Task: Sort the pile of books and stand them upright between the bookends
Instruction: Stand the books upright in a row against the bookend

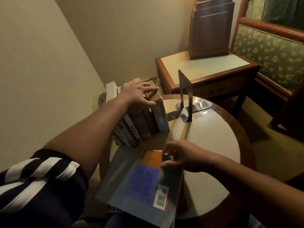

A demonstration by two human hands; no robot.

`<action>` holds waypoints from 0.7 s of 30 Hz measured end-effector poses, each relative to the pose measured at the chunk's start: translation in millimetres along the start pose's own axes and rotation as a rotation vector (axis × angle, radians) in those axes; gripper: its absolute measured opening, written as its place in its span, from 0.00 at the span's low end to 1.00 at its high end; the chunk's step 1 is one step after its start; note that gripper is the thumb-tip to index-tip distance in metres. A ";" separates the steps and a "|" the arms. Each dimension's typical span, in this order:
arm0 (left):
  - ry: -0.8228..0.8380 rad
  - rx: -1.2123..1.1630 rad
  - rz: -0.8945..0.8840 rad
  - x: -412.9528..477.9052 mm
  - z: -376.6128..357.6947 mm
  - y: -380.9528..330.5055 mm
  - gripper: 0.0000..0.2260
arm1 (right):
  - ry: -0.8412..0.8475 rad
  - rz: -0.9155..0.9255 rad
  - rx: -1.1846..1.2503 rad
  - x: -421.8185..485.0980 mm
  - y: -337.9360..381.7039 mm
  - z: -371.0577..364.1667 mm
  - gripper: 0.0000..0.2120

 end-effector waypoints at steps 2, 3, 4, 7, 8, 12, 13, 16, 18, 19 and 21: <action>-0.008 -0.005 0.006 -1.1 0.0 -0.3 0.31 | 0.000 0.033 -0.076 -10.6 2.7 -6.8 0.26; -0.006 -0.007 0.007 -1.7 0.2 -0.6 0.31 | -0.024 0.030 -0.082 -13.2 2.4 -7.6 0.26; -0.003 -0.011 0.008 -2.3 0.2 -0.7 0.31 | -0.052 0.017 -0.077 -15.3 2.0 -6.8 0.26; -0.012 -0.013 0.013 -4.2 1.5 -0.2 0.31 | -0.090 -0.046 -0.060 -20.9 -1.6 -0.5 0.26; -0.015 -0.011 0.012 -4.5 1.5 0.2 0.31 | -0.094 -0.071 -0.056 -23.3 -4.2 2.2 0.27; -0.033 -0.015 0.006 -5.3 1.2 0.3 0.31 | -0.112 -0.197 0.045 -38.9 -26.4 15.9 0.25; -0.039 -0.016 0.004 -5.3 1.5 -0.1 0.31 | -0.118 -0.216 0.058 -44.0 -32.6 20.6 0.24; -0.042 -0.018 0.006 -6.1 1.3 -1.0 0.31 | -0.120 -0.271 0.050 -58.7 -48.4 35.9 0.25; -0.034 -0.020 0.010 -6.4 1.3 -1.5 0.31 | -0.055 -0.301 0.030 -63.8 -56.1 42.3 0.28; -0.032 -0.020 0.011 -6.4 1.4 -1.8 0.31 | -0.004 -0.303 0.014 -64.2 -57.6 44.7 0.29; -0.029 -0.021 0.011 -6.6 1.8 -3.3 0.31 | 0.062 -0.277 -0.008 -57.8 -53.9 51.7 0.31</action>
Point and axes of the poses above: each hand's wrist, its own x-axis towards the middle knuckle, its own z-axis out of the back of the hand, y = z × x, the point moved 7 cm from there along x, towards the middle knuckle, and after that the axes turned 15 degrees about -y, right-handed, at the moved point
